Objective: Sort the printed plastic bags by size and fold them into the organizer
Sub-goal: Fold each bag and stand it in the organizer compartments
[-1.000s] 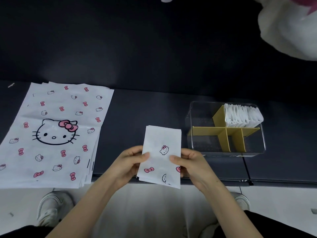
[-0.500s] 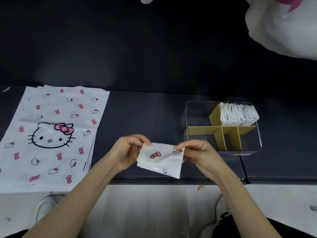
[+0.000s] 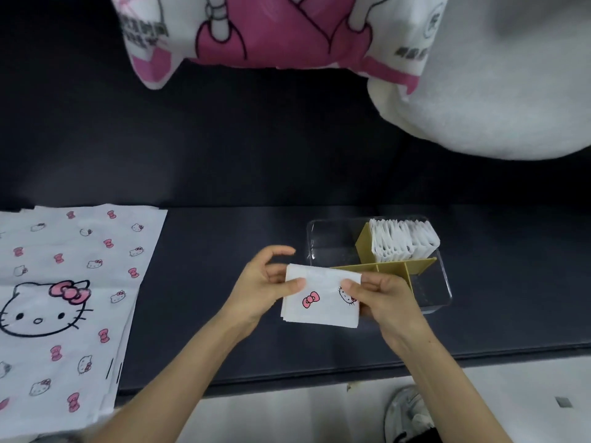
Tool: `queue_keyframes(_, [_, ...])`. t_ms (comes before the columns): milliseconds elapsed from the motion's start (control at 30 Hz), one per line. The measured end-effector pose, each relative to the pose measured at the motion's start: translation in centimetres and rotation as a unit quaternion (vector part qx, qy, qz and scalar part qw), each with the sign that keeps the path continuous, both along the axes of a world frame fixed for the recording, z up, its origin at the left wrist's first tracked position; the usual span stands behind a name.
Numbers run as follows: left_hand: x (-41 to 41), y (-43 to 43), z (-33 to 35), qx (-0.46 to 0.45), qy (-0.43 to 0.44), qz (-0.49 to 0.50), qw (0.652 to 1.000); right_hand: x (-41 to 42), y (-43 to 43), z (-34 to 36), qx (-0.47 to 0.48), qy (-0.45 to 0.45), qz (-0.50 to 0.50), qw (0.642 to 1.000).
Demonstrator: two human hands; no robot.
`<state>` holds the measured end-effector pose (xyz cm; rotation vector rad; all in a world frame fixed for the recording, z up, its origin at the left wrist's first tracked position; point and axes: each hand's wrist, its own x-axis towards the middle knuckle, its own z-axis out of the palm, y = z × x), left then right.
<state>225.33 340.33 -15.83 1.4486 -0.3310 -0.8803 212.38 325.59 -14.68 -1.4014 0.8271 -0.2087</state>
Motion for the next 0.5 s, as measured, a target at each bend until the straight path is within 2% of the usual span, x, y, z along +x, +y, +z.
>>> queue_keyframes(100, [-0.5,-1.9,-0.4,0.032,0.013,-0.041,0.999,0.2,-2.0,-0.1,-0.002,0.006,-0.059,0.998])
queue_keyframes(200, [-0.5,-3.9,-1.0,0.018,-0.01,0.013,1.0,0.2,-3.2,0.0,0.043,0.019,-0.057,0.997])
queue_keyframes(267, [-0.5,-5.4,-1.3,0.002,-0.015,0.033,0.999,0.2,-3.6,0.1,0.036,0.029,-0.058,0.997])
queue_keyframes(300, [-0.4,-6.1,-1.5,-0.005,-0.013,0.033,0.999,0.3,-3.8,0.2,0.002,0.029,-0.066,0.997])
queue_keyframes(367, [-0.2,-7.1,-2.1,-0.001,-0.029,0.035,0.999,0.8,-4.6,0.5,-0.139,0.042,-0.086,0.986])
queue_keyframes(433, [0.5,-7.4,-3.1,0.031,-0.086,0.065,0.994,2.0,-6.0,0.8,-0.301,0.065,-0.093,0.947])
queue_keyframes(500, [1.3,-7.1,-4.4,0.081,-0.156,0.099,0.979,3.9,-7.3,1.0,-0.422,0.104,-0.062,0.898])
